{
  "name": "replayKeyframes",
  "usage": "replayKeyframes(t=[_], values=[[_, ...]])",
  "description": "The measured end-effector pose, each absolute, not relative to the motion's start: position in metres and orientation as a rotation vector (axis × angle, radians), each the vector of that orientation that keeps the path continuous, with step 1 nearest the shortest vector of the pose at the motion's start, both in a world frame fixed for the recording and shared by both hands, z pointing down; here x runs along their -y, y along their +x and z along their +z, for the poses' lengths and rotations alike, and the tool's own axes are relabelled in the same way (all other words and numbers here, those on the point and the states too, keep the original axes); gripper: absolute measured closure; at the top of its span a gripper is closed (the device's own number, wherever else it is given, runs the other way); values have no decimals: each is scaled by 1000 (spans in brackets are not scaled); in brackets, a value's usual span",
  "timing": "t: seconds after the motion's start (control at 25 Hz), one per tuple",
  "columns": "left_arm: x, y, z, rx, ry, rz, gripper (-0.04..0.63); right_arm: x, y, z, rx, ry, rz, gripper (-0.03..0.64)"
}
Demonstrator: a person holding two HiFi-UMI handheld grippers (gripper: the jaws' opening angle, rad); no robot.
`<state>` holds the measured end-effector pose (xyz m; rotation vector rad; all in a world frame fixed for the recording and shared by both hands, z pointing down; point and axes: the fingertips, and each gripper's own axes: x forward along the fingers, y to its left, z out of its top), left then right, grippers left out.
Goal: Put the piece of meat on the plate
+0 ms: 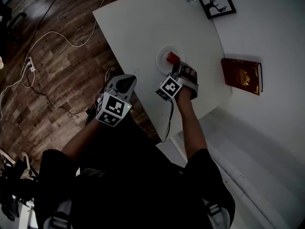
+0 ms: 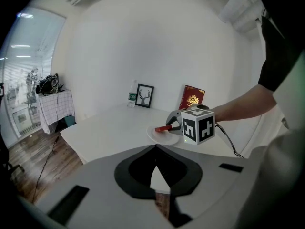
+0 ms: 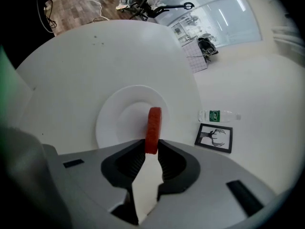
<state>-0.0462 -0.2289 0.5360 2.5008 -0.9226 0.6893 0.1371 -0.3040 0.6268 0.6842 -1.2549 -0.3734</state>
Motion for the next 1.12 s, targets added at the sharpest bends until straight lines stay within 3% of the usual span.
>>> replayKeyframes(t=[0.68, 1.12], values=[[229, -50, 542, 895, 2478, 669, 592, 298, 138, 642, 1273, 636, -334, 508], [233, -55, 538, 894, 2486, 644, 592, 287, 129, 660, 1429, 590, -130, 468]])
